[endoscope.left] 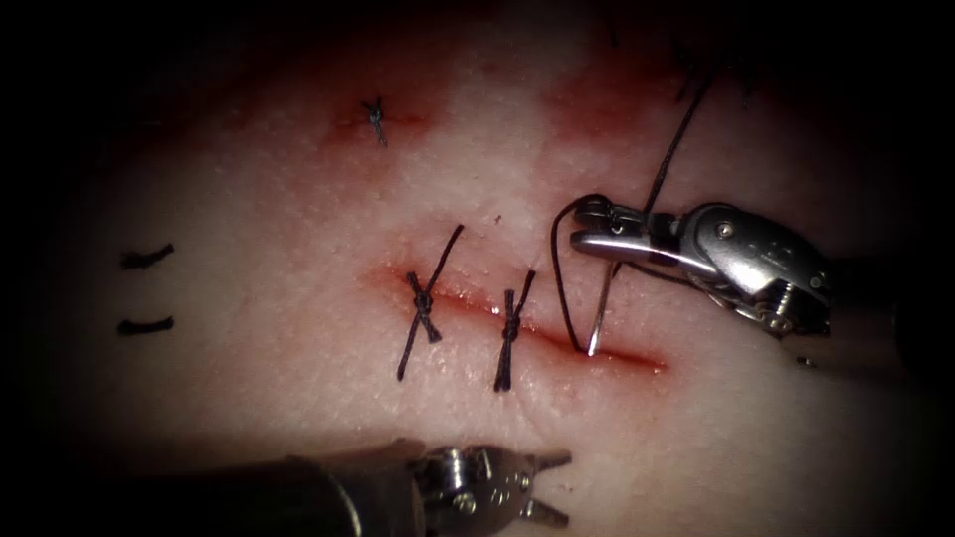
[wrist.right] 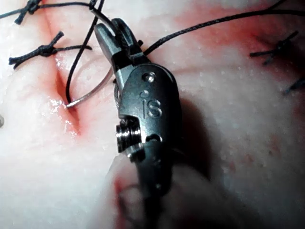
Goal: Wound Closure
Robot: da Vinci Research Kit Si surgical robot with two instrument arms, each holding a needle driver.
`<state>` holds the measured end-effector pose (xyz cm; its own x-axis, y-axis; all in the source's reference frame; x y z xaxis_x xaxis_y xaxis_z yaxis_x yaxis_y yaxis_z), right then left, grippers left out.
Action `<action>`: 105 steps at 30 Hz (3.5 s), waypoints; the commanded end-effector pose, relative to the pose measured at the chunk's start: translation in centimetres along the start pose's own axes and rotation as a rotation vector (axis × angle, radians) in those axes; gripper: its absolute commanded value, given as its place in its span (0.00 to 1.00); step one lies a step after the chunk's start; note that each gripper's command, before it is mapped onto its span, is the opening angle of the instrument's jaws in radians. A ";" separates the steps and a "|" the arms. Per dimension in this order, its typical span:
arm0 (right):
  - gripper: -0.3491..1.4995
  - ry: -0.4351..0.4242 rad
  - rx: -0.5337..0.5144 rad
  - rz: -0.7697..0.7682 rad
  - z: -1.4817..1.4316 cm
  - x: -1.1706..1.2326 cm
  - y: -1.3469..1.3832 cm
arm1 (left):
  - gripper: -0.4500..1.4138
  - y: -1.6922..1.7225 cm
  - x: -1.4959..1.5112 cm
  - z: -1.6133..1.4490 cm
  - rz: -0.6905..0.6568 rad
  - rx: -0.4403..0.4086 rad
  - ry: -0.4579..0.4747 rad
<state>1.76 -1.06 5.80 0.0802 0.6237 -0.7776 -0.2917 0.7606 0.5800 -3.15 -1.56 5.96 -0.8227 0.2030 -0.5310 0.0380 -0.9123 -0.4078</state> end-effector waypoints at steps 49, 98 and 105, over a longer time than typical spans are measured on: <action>0.00 0.086 0.179 0.909 0.35 -0.33 -0.35 | 0.52 -0.08 -0.29 0.14 -0.003 -0.029 0.004; 0.03 0.091 0.268 1.232 0.10 -0.64 -1.45 | 0.52 -0.07 -0.59 -0.46 0.067 -0.009 0.026; 0.79 0.172 0.167 1.035 -0.02 -0.45 -1.08 | 0.51 -0.01 -0.38 -0.46 0.258 0.072 0.167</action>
<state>1.91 -2.05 5.47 -0.2815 0.9584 0.0476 -0.0246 -0.0568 0.9981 -2.59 -1.40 5.72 -0.6410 -0.0231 -0.7672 0.2125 -0.9658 -0.1485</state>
